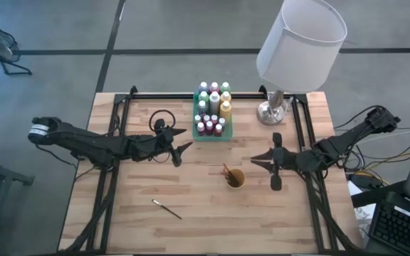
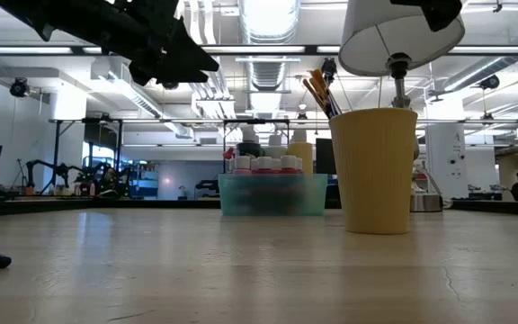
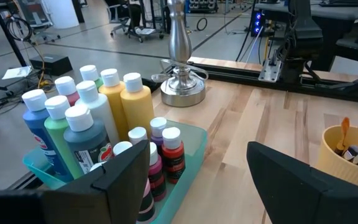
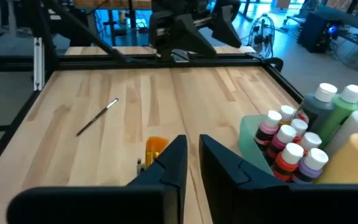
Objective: Pick & Place Paint Supplies
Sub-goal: Put the silver paintbrush into the yellow cup
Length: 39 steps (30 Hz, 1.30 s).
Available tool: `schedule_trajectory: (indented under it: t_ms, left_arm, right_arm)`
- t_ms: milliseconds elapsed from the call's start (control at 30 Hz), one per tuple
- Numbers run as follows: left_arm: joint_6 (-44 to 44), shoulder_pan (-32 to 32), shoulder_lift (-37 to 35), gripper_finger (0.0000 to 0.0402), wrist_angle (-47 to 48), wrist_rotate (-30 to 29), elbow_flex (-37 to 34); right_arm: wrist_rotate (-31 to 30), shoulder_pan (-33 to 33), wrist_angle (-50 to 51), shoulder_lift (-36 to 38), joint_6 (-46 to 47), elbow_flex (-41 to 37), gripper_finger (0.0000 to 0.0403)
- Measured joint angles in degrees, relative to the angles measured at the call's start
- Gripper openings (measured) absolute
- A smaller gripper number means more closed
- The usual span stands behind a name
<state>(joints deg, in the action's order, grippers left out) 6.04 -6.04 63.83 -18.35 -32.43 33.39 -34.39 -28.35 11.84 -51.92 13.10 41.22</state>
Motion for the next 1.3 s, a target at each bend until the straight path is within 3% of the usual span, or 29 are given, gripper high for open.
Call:
schedule_trajectory:
  t_ms: [567,1300]
  left_arm:
    - [-0.02,0.0,0.0,0.0273,0.07,0.0,0.0]
    - [1.41,0.61,-0.02,0.0273,-1.33,0.05,1.57]
  right_arm:
    - [-0.17,-0.3,-1.33,-0.03,2.3,-2.75,0.0036]
    - [-0.24,-0.28,-3.7,-0.48,-1.17,-3.11,0.0009]
